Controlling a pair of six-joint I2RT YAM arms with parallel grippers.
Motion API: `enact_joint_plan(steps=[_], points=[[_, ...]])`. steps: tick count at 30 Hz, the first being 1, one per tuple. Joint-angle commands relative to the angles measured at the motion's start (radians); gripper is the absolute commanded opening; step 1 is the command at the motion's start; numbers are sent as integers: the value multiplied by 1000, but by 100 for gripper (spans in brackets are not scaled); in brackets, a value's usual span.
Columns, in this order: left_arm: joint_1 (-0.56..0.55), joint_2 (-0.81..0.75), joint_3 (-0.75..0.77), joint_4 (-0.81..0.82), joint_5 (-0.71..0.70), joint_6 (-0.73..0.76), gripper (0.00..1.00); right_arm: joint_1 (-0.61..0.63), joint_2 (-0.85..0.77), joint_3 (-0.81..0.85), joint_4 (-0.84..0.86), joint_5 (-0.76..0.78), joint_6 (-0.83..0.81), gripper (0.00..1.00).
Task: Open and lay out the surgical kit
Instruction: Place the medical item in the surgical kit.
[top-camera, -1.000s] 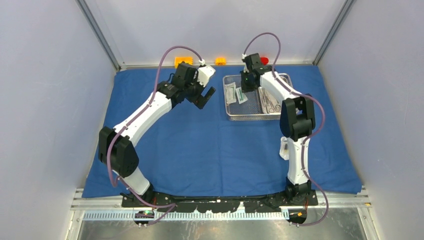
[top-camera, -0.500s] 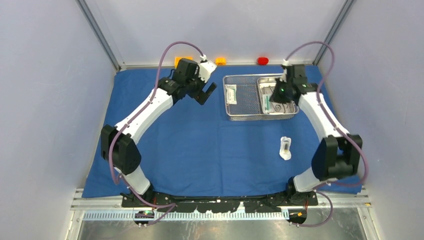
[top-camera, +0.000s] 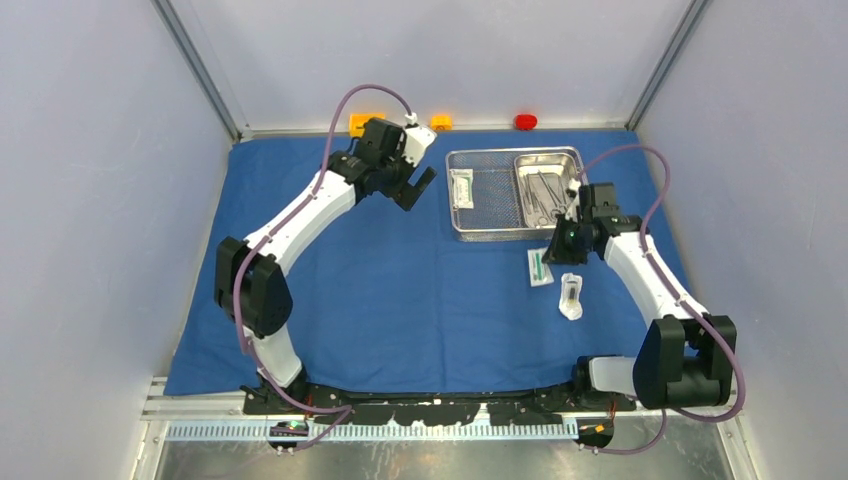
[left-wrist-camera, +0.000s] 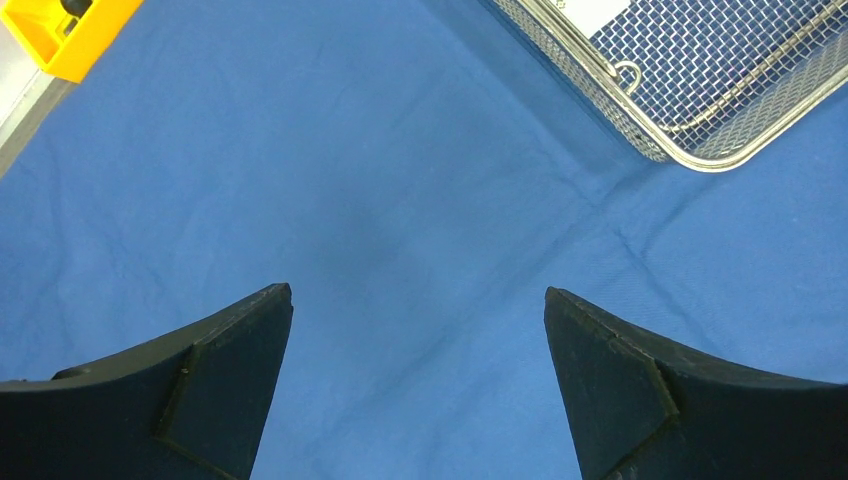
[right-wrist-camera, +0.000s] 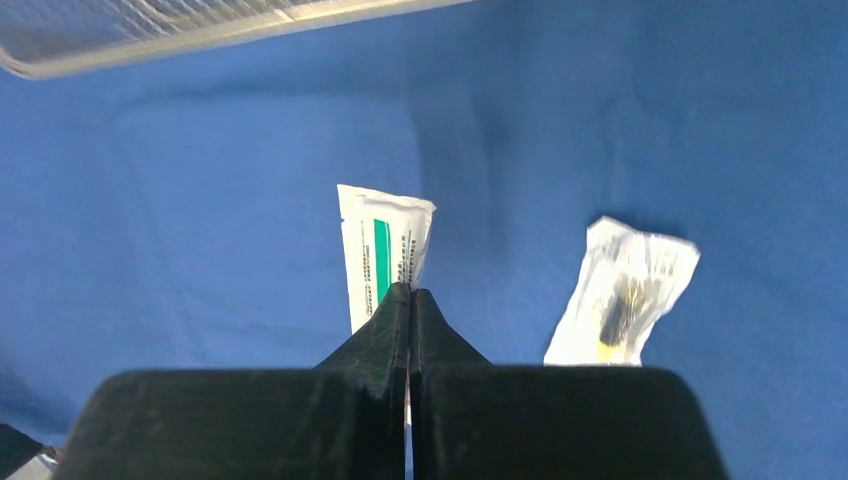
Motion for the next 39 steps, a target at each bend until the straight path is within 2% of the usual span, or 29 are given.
enact_joint_plan(steps=[1,5,13,19,27,32,39], points=[[5,-7,55,-15,-28,-25,100,-19,-66,-85,40,19,69,0],[5,-9,48,-24,-30,-40,100,-24,-56,-114,42,-5,111,0],[4,-16,37,-41,-19,-58,100,-79,53,-107,12,90,169,0],[4,-4,70,-62,-15,-61,100,-92,164,-55,-43,100,158,0],[4,28,97,-74,-4,-72,100,-92,208,-29,-68,99,140,0],[4,42,116,-86,17,-77,100,-92,195,-11,-103,118,117,10],[4,44,120,-88,31,-78,100,-91,202,1,-120,104,109,16]])
